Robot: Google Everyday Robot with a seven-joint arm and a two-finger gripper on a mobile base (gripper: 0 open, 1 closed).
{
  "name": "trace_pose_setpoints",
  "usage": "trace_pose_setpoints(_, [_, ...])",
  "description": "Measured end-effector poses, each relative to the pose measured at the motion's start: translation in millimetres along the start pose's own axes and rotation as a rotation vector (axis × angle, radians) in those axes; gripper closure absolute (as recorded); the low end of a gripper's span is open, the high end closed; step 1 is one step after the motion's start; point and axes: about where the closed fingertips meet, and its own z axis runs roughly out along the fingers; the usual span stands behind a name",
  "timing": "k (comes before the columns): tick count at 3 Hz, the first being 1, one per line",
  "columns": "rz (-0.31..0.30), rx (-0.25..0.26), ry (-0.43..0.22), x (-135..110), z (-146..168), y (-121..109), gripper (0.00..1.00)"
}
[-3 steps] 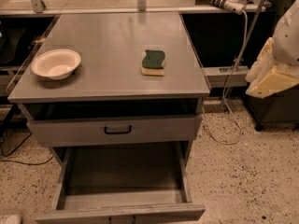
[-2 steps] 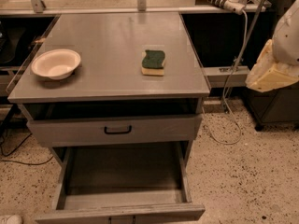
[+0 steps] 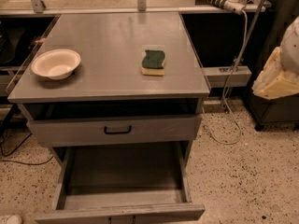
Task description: Close middle drawer
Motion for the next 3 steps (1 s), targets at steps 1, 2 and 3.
trace_pose_setpoints(1, [0.045, -0.025, 0.039, 31.4, 23.9, 29.2, 1.00])
trace_pose_setpoints(2, [0.064, -0.163, 0.101, 72.4, 63.8, 81.4, 1.00])
trace_pose_setpoints(3, [0.064, -0.163, 0.101, 72.4, 63.9, 81.5, 1.00])
